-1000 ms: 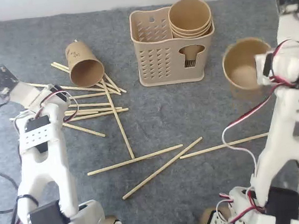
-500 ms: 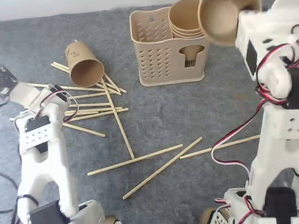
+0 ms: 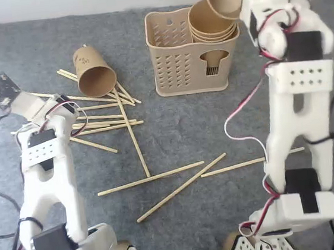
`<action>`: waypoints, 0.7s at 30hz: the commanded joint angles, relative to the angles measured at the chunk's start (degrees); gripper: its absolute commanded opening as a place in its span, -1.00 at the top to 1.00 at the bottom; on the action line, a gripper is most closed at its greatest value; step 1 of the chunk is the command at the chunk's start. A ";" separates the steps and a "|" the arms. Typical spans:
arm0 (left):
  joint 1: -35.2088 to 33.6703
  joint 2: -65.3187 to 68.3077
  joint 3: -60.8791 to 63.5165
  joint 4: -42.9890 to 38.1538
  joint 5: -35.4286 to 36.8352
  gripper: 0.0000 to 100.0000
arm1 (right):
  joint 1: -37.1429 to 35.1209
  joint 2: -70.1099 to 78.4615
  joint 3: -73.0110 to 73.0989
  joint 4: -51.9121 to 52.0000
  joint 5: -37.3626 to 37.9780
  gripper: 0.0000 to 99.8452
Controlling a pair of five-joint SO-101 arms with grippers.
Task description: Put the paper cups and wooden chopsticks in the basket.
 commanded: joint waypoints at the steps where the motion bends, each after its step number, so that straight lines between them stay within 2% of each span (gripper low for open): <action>1: 0.62 -0.18 -2.77 -1.41 -0.70 0.78 | -1.01 0.22 -2.55 -2.86 -0.70 0.98; 18: 0.62 -0.18 -2.77 -1.41 -0.70 0.78 | -3.03 1.19 -2.29 4.44 -0.53 0.98; 21: 0.62 -0.18 -2.77 -1.41 -0.70 0.78 | -3.03 1.19 -2.29 4.44 -0.53 0.89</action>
